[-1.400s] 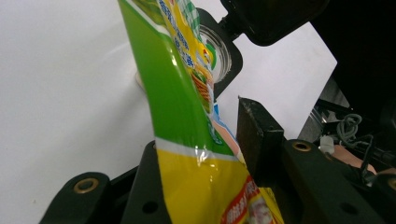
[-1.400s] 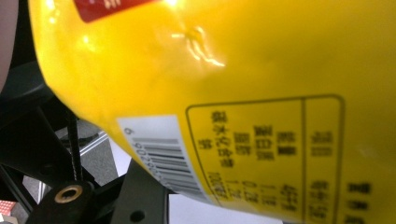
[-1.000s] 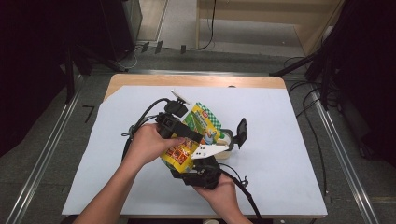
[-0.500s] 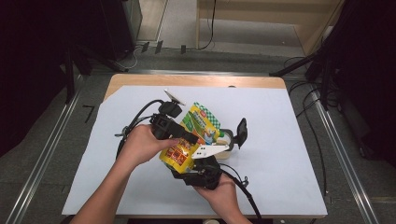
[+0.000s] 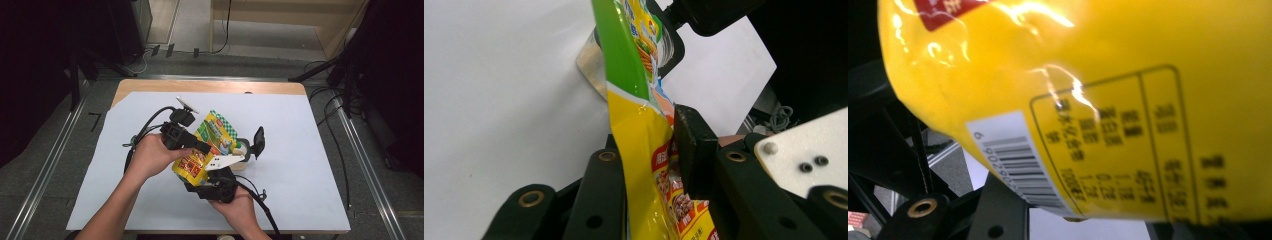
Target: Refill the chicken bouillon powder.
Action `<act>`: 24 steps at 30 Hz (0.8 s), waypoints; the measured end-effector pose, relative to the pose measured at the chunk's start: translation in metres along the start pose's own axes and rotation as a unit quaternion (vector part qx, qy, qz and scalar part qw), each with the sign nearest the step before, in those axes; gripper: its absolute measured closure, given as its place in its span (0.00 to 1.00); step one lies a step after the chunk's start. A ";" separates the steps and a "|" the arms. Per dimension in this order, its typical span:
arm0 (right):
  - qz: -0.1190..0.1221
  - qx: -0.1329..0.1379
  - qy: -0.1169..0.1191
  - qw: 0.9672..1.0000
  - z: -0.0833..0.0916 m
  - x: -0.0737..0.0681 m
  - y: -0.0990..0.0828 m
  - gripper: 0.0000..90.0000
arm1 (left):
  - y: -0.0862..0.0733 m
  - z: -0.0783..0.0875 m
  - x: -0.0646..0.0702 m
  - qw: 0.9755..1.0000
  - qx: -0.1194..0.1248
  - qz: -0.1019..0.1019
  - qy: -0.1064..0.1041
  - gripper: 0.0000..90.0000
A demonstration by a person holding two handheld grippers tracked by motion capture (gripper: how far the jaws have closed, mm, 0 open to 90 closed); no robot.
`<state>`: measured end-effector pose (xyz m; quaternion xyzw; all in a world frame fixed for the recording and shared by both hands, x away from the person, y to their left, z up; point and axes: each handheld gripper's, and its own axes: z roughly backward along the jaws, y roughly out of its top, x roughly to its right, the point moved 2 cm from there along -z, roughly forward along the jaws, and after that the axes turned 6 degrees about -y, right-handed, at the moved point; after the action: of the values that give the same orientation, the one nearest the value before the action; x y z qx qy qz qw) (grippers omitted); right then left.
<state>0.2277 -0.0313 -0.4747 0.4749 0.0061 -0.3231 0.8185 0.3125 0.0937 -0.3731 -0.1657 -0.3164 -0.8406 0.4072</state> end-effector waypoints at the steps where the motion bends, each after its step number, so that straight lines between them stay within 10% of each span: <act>1: 0.002 0.000 -0.001 1.000 0.000 -0.001 0.000 0.73 | 0.000 0.000 0.002 1.000 -0.004 -0.004 0.004 0.86; 18: 0.010 -0.021 -0.028 0.999 -0.004 -0.005 -0.001 0.64 | 0.001 0.001 0.017 0.999 0.003 -0.031 0.029 0.98; 24: -0.008 0.007 0.005 1.000 0.001 -0.008 0.002 0.70 | 0.004 -0.002 0.020 0.999 0.011 -0.035 0.032 0.98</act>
<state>0.2223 -0.0272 -0.4701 0.4818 0.0115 -0.3275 0.8127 0.3030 0.0789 -0.3624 -0.1231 -0.3181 -0.8559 0.3888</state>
